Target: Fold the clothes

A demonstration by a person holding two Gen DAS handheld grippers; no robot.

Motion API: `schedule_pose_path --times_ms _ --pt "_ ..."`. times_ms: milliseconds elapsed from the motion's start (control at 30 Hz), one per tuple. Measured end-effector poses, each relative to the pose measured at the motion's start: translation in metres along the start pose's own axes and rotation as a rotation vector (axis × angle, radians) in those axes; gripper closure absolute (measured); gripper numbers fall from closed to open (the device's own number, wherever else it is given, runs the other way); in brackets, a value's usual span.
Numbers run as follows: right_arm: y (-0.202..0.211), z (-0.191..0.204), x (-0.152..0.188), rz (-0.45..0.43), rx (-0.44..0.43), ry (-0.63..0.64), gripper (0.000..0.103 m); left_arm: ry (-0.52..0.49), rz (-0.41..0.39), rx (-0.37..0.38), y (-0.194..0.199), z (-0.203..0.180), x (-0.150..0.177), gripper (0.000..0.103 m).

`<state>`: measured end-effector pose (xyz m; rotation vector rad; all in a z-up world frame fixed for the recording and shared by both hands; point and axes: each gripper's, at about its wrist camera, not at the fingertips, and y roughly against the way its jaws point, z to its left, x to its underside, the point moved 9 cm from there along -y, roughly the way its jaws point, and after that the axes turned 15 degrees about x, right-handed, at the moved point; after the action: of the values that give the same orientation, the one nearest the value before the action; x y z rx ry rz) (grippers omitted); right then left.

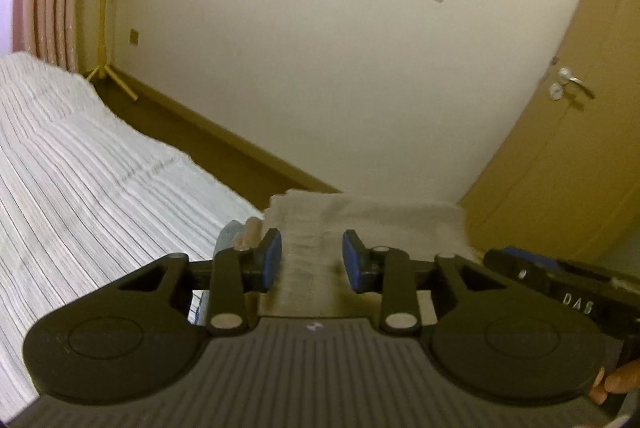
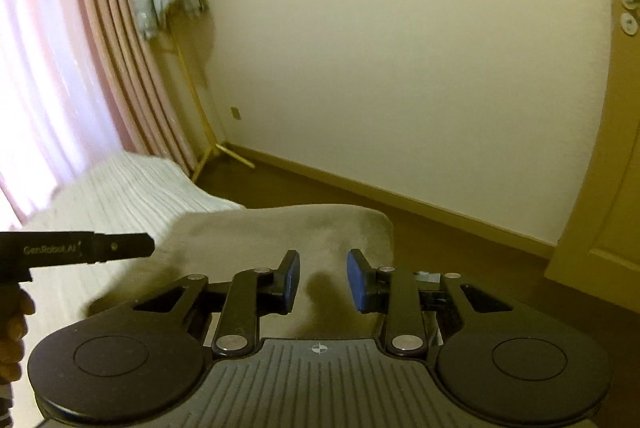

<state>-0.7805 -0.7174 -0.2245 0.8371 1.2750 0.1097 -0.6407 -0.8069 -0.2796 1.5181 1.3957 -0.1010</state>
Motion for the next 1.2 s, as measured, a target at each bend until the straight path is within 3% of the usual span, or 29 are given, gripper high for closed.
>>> schedule_pose_path --times_ms 100,300,600,633,667,733,867,1200 --pt "0.027 0.006 0.009 0.018 -0.025 0.019 0.072 -0.028 0.022 -0.018 0.01 -0.014 0.009 0.075" --pt "0.028 0.018 0.065 0.185 0.013 0.154 0.073 -0.049 0.051 -0.062 0.029 -0.034 0.021 0.076" --pt "0.049 0.018 0.048 0.245 0.024 0.143 0.072 -0.027 0.072 -0.149 0.067 -0.055 0.026 0.07" --pt "0.06 0.017 0.056 0.275 0.031 0.16 0.068 -0.022 0.075 -0.155 0.074 -0.06 0.028 0.069" --pt "0.065 0.017 0.059 0.302 0.044 0.168 0.045 -0.018 0.079 -0.16 0.082 -0.065 0.029 0.067" --pt "0.078 0.019 0.064 0.306 0.064 0.143 0.023 -0.023 0.084 -0.172 0.099 -0.074 0.035 0.063" --pt "0.115 0.023 0.071 0.305 0.069 0.101 0.023 -0.024 0.084 -0.202 0.134 -0.088 0.053 0.057" --pt "0.213 0.022 0.106 0.312 0.11 0.041 0.023 -0.061 0.064 -0.211 0.221 -0.134 0.104 0.057"
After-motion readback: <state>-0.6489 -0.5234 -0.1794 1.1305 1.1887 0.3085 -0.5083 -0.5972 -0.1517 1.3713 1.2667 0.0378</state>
